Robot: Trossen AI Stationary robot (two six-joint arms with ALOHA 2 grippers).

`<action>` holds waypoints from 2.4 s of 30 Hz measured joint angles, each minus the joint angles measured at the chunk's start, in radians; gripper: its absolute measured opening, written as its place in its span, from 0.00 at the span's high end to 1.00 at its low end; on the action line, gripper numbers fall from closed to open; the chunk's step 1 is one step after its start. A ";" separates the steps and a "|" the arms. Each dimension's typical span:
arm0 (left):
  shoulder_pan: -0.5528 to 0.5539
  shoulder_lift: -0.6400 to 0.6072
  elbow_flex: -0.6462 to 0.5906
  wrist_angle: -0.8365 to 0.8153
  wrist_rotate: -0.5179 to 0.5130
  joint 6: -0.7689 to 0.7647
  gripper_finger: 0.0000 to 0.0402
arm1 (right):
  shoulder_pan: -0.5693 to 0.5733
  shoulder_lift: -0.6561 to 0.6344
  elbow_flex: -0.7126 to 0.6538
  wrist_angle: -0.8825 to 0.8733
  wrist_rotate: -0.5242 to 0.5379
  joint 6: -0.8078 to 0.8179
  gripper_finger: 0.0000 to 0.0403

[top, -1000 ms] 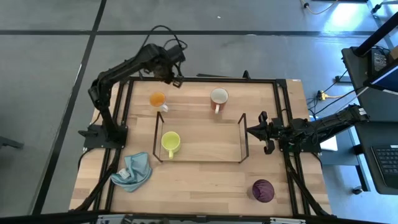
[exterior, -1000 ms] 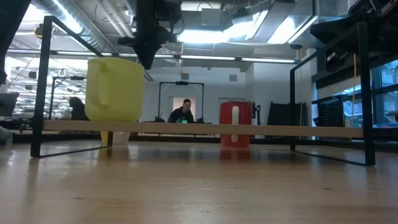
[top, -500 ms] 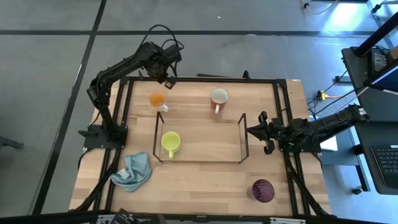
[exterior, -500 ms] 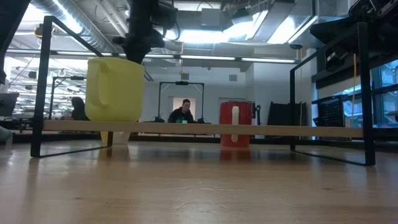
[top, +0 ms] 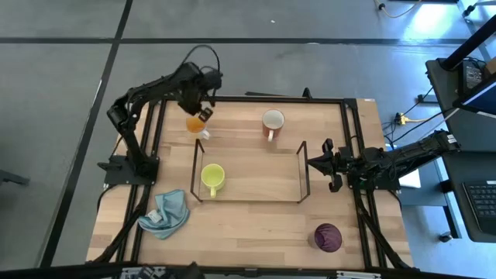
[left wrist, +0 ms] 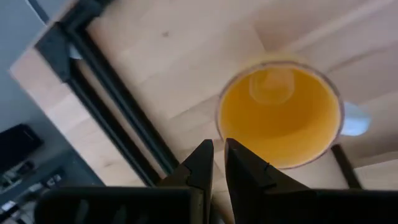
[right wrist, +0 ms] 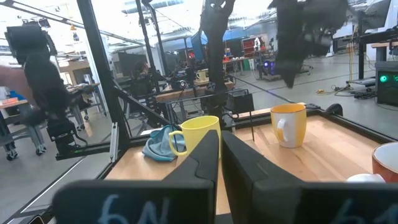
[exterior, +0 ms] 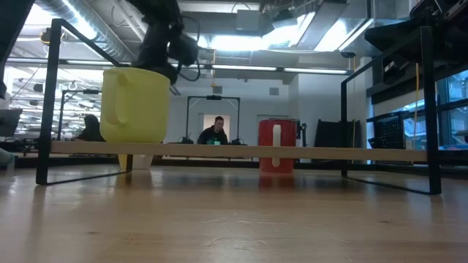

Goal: Stack small to large cups/mugs on shelf
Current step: Put the yellow cup on the shelf

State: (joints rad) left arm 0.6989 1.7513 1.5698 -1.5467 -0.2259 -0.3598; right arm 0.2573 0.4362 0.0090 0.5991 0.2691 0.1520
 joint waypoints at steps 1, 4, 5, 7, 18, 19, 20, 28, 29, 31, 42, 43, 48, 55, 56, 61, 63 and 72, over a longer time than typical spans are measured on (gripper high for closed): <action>-0.005 -0.012 -0.034 0.027 0.001 0.003 0.91 | 0.000 0.000 0.000 0.000 0.000 -0.001 0.95; -0.022 -0.088 -0.148 0.140 0.031 0.003 0.91 | 0.000 0.000 0.000 0.000 0.000 0.000 0.95; -0.022 -0.122 -0.184 0.181 0.049 0.001 0.91 | 0.000 0.000 0.000 0.000 0.000 0.000 0.95; -0.020 -0.196 -0.253 0.252 0.083 -0.009 0.91 | 0.000 0.000 0.000 0.000 0.000 -0.001 0.95; 0.035 -0.481 -0.468 0.418 0.133 -0.025 0.91 | 0.000 0.000 0.000 0.000 0.000 0.000 0.95; 0.046 -0.479 -0.475 0.418 0.137 -0.023 0.91 | 0.000 0.000 0.000 0.000 0.000 0.000 0.95; 0.057 -0.479 -0.479 0.419 0.139 -0.020 0.91 | 0.000 0.000 0.000 0.000 0.000 0.000 0.95; 0.096 -0.437 -0.487 0.426 -0.037 0.047 0.91 | 0.000 0.000 0.000 0.000 0.000 0.000 0.95; 0.096 -0.432 -0.487 0.428 -0.032 0.065 0.91 | 0.000 0.000 0.000 0.000 0.000 0.000 0.95; 0.095 -0.422 -0.487 0.428 0.003 0.081 0.91 | 0.000 0.000 0.000 0.000 0.000 -0.001 0.95; 0.149 -0.376 -0.488 0.466 0.053 0.087 0.76 | 0.000 0.000 0.000 0.000 0.000 0.000 0.95; 0.150 -0.376 -0.488 0.470 0.052 0.095 0.73 | 0.000 0.000 0.000 0.000 0.000 0.000 0.95; 0.150 -0.376 -0.488 0.498 0.078 0.109 0.63 | 0.000 0.000 0.000 0.000 0.000 0.000 0.95; 0.149 -0.376 -0.488 0.503 0.190 0.108 0.62 | 0.000 0.000 0.000 0.000 0.000 -0.001 0.95; 0.149 -0.376 -0.488 0.504 0.191 0.108 0.62 | 0.000 0.000 0.000 0.000 0.000 -0.001 0.95; 0.149 -0.376 -0.488 0.519 0.185 0.128 0.62 | 0.000 0.000 0.000 0.000 0.000 0.000 0.95; 0.149 -0.376 -0.488 0.519 0.184 0.128 0.62 | 0.000 0.000 0.000 0.000 0.000 0.000 0.95; 0.149 -0.370 -0.592 0.538 0.194 0.120 0.62 | 0.000 0.000 0.000 0.000 0.000 0.000 0.95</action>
State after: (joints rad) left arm 0.8478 1.3811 0.9777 -1.0092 -0.0316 -0.2394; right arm 0.2573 0.4360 0.0093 0.5991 0.2695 0.1520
